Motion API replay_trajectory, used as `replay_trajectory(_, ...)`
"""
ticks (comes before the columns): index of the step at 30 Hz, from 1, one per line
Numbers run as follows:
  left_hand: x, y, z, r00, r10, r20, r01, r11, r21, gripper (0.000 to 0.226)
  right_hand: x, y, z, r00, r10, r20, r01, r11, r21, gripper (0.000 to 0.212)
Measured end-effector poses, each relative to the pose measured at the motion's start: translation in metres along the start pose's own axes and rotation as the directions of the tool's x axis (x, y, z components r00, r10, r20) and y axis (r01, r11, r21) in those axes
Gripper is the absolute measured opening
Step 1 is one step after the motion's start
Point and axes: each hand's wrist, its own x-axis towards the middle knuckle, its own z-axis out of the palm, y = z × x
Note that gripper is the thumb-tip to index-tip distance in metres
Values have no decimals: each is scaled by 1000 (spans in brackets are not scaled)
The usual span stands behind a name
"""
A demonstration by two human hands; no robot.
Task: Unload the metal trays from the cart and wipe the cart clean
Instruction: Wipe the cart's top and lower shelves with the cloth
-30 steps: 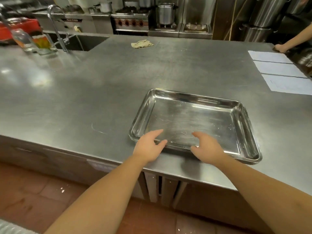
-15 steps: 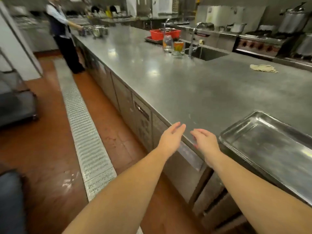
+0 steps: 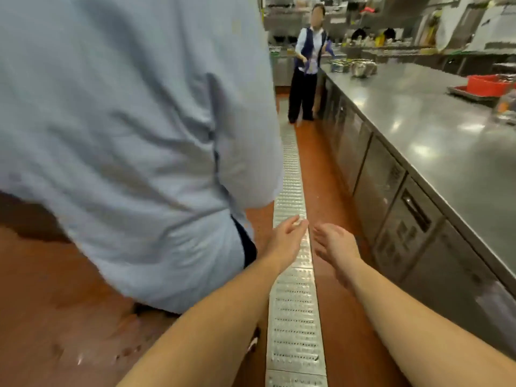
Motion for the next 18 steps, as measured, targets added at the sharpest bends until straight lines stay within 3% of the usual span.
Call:
replay_trajectory(3,-19,-14,-67,997,-28,-67,26,999,-28,22,-10,8,75,999,-7,52,11,997,-80,20)
replay_trajectory(8,-45,-36,-113,994,-90,-55,91,996,14,49,-37,26,124,999,36,-14,-38,982,-185,15)
replay_trajectory(18,-68,-27,-162,927,-130,-351,106,991,-87,45,-50,7,166,954,26,298,10,993,-119,12)
